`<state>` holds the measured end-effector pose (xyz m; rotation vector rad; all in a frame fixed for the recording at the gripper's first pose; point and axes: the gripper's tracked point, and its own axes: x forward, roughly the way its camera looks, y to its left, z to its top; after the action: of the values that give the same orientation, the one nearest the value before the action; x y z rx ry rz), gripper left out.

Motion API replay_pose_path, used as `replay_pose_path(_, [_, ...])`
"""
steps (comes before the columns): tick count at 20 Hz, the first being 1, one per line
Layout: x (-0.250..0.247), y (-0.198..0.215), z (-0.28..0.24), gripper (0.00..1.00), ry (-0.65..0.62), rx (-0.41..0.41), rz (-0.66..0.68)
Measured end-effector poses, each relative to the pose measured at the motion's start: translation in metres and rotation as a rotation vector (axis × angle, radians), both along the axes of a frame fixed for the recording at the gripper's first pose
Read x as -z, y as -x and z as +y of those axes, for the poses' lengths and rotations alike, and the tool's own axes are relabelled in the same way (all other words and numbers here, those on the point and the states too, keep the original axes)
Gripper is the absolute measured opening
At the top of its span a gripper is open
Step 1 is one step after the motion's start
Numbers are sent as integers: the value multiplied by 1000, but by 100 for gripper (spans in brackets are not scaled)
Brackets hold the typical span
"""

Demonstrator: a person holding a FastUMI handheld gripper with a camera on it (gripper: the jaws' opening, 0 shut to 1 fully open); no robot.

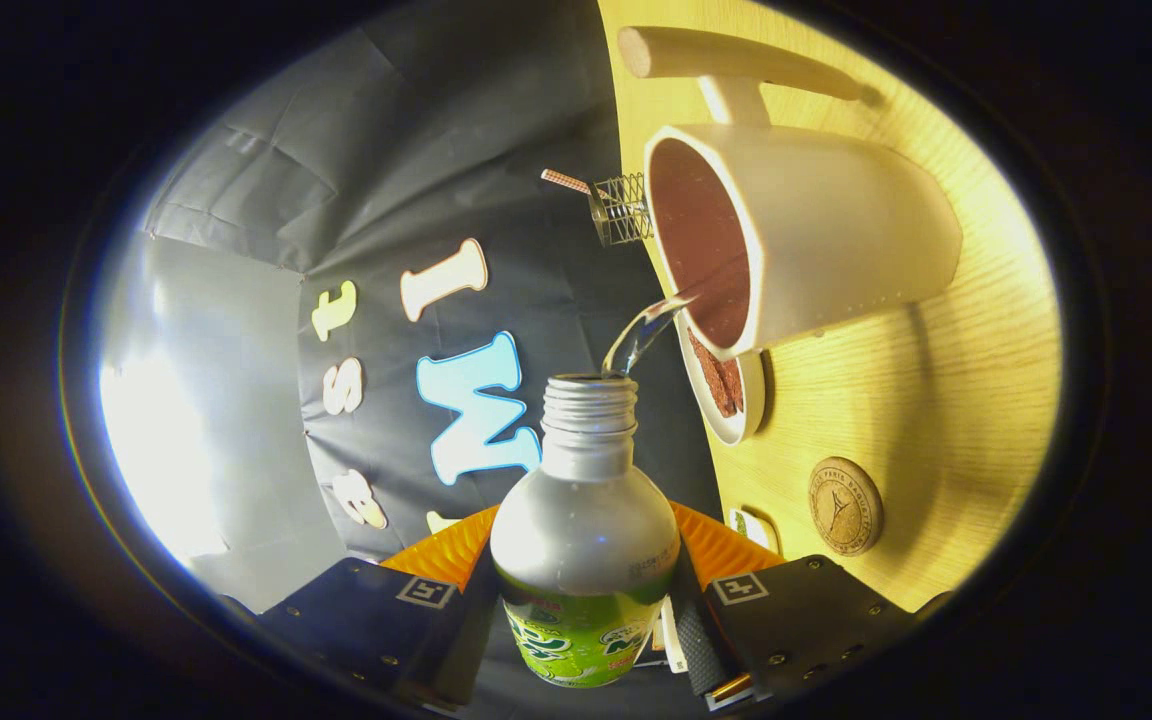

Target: Take the bottle from table, then pour the juice into the cup, finally place the bottle on the coaster

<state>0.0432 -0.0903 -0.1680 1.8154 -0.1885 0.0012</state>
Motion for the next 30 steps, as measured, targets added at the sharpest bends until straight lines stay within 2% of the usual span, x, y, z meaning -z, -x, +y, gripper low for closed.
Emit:
replay_pose_path(19, [-6,0,-18,77,-114,36,-17])
replay_pose_path(30, [-7,2,-22,77,-206,24,-12])
